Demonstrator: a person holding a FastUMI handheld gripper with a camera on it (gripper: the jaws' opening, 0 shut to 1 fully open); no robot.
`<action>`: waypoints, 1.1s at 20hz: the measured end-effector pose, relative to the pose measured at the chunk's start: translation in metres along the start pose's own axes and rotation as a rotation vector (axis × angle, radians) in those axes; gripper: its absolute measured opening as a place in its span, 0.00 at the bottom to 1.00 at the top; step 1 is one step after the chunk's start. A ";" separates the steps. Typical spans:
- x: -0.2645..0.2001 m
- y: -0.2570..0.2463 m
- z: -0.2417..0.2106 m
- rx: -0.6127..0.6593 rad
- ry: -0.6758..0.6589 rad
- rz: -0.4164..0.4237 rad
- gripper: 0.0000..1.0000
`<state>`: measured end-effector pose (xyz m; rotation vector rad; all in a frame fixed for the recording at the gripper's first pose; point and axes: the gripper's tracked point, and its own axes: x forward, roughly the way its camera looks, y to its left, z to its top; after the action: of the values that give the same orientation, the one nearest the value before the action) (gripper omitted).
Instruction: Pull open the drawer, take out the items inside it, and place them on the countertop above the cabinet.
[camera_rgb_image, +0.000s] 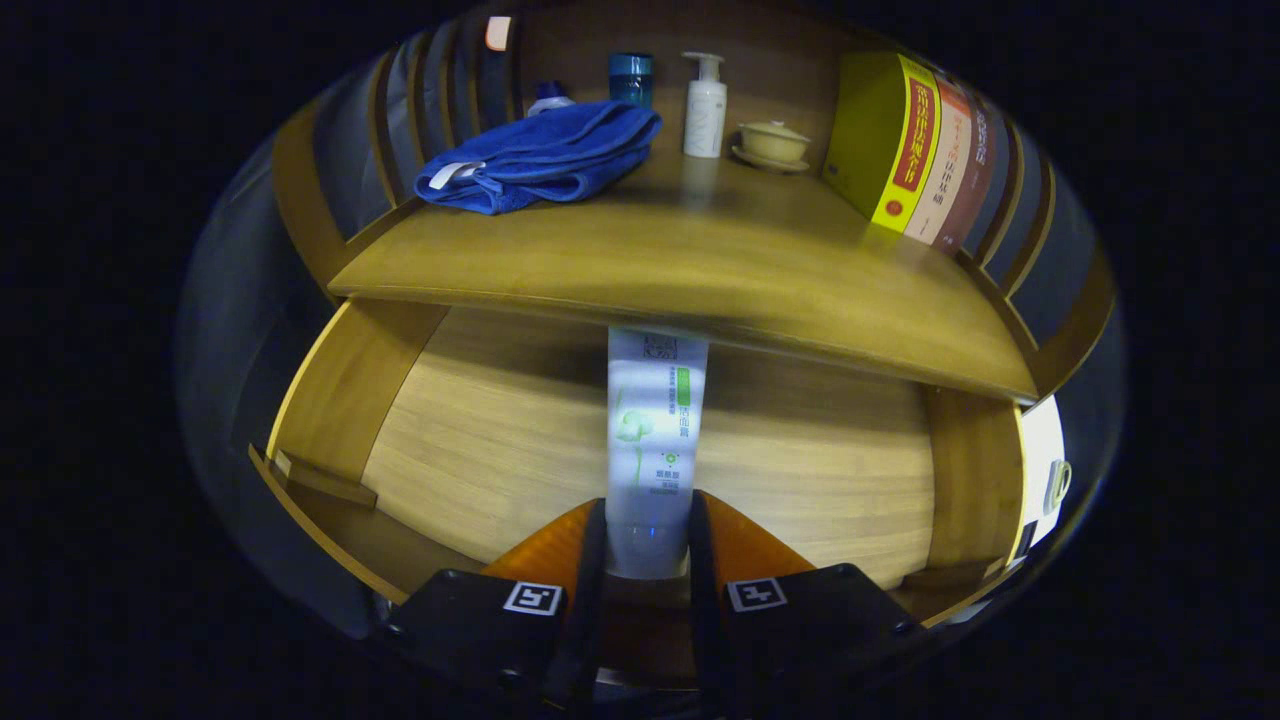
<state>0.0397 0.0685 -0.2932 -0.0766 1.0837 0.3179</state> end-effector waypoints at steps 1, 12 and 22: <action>0.003 0.004 -0.001 -0.011 0.008 0.016 0.46; -0.007 0.078 0.005 -0.326 0.109 0.384 0.46; -0.073 0.062 0.076 -0.226 -0.158 0.313 0.46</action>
<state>0.0554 0.1281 -0.1882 -0.0811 0.8986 0.7168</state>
